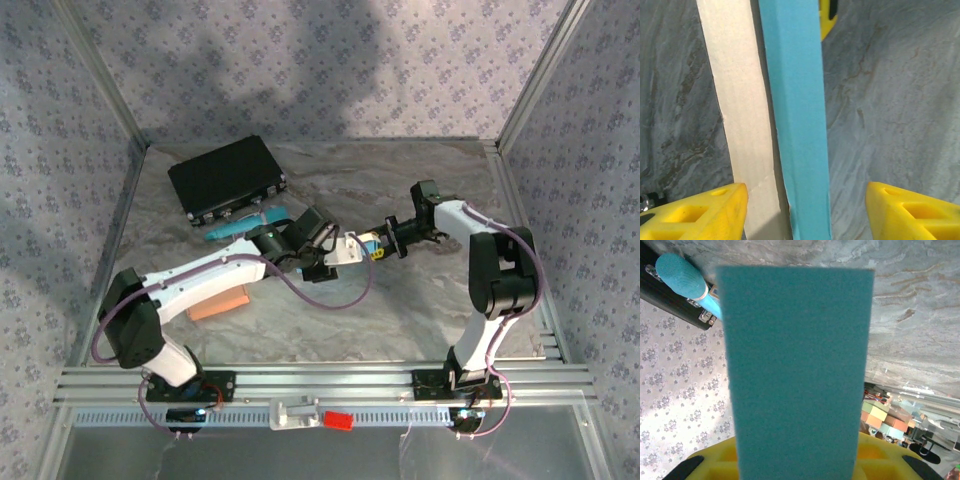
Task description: Fold the paper box
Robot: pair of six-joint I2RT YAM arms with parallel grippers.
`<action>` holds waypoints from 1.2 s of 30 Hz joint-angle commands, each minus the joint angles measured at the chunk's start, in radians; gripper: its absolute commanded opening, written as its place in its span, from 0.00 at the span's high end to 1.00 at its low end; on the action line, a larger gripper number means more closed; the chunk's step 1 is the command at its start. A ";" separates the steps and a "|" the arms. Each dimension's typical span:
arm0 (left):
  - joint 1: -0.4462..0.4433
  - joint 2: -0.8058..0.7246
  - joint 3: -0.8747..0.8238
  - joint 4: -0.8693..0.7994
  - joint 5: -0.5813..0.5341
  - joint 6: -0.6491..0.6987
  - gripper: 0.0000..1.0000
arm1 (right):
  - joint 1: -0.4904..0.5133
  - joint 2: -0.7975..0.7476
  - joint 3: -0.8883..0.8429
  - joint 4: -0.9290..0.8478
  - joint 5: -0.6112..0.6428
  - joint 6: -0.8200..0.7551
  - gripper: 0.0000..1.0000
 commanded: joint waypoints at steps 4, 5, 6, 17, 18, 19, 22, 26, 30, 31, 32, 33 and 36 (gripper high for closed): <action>-0.021 -0.081 -0.004 -0.037 -0.012 -0.045 0.37 | -0.031 -0.037 -0.027 -0.062 -0.065 0.018 0.97; -0.034 -0.098 -0.011 -0.043 -0.007 -0.049 0.37 | -0.039 -0.035 -0.032 -0.043 -0.064 0.031 0.97; -0.048 -0.115 -0.018 -0.055 0.003 -0.057 0.37 | -0.046 -0.033 -0.034 -0.025 -0.062 0.044 0.98; 0.002 -0.024 0.015 -0.066 -0.087 -0.140 0.27 | -0.042 -0.036 -0.010 0.004 -0.066 0.096 0.99; 0.005 -0.014 0.023 -0.051 -0.124 -0.134 0.27 | -0.041 -0.041 -0.015 0.004 -0.065 0.097 0.99; 0.007 -0.010 0.029 -0.041 -0.148 -0.127 0.26 | -0.040 -0.045 -0.019 0.004 -0.065 0.098 0.99; 0.007 -0.036 0.015 -0.005 -0.122 -0.107 0.26 | -0.043 -0.051 -0.033 0.018 -0.061 0.107 0.99; 0.002 -0.053 -0.010 -0.020 -0.091 -0.108 0.27 | -0.044 -0.049 -0.039 0.041 -0.058 0.124 1.00; 0.002 -0.149 -0.050 0.007 -0.051 -0.107 0.27 | -0.056 -0.041 -0.036 0.046 -0.060 0.125 1.00; 0.005 -0.160 -0.057 0.004 -0.051 -0.105 0.27 | -0.058 -0.040 -0.035 0.047 -0.060 0.125 1.00; 0.006 -0.164 -0.063 0.000 -0.055 -0.102 0.27 | -0.059 -0.039 -0.035 0.048 -0.060 0.126 1.00; 0.007 -0.164 -0.067 -0.002 -0.065 -0.100 0.27 | -0.059 -0.036 -0.032 0.046 -0.060 0.126 1.00; 0.018 -0.155 -0.077 0.013 -0.057 -0.090 0.26 | -0.057 -0.036 -0.028 0.048 -0.062 0.129 1.00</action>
